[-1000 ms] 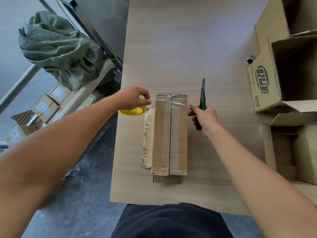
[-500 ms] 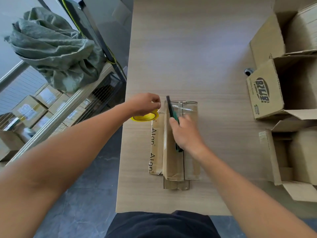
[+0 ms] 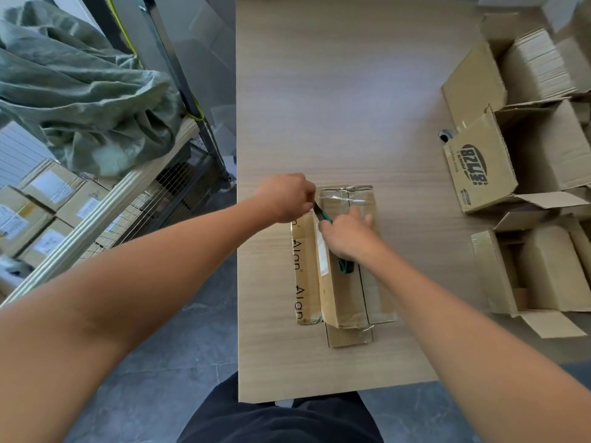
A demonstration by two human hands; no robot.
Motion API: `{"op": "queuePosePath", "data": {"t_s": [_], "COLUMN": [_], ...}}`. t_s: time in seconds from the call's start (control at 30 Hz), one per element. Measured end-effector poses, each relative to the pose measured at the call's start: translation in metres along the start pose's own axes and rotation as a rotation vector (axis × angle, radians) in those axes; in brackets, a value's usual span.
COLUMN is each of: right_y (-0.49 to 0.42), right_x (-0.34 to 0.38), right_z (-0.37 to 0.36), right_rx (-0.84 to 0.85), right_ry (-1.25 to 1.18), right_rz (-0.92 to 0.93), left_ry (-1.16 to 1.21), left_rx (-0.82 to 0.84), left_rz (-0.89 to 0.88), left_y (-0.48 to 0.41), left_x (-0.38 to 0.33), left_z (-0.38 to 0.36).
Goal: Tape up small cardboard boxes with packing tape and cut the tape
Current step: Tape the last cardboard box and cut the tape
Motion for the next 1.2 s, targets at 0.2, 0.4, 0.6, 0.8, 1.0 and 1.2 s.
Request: {"op": "queuePosePath", "data": {"t_s": [0.2,0.4,0.6,0.8,1.0,1.2], "right_y": [0.011,0.052,0.106,0.159,0.204,0.207], "right_x": [-0.004,-0.014,-0.032,-0.089,-0.153,-0.202], "right_z": [0.0,0.005,-0.02,-0.038,-0.048,-0.045], "right_rx": [0.092,-0.346,-0.232,-0.383,-0.488,-0.269], "right_ry": [0.078,-0.54,-1.136,-0.84,-0.644,-1.281], "right_rz": [0.011,0.252,0.429,0.494,0.521,0.373], "left_ry": [0.003,0.246,0.872,0.857,0.694,0.911], "left_rx": [-0.093,-0.068,-0.011,-0.122,-0.327,-0.147], "left_rz": [0.144,0.153,0.046,0.01,0.056,0.025], "left_y": [0.016,0.061,0.147,0.212,0.264,0.294], "left_x": [0.038,0.048,-0.024,-0.119,-0.198,-0.198], "left_z": [0.005,0.021,0.013,-0.019,-0.051,-0.048]}}
Point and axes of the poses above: each hand's wrist, its own y-axis away from the middle knuckle, its own z-axis out of the back of the hand, x = y × z, the point moved 2 cm from there along -y, towards the middle knuckle, and after that the axes turned 5 degrees about z, right-handed, at the moved point
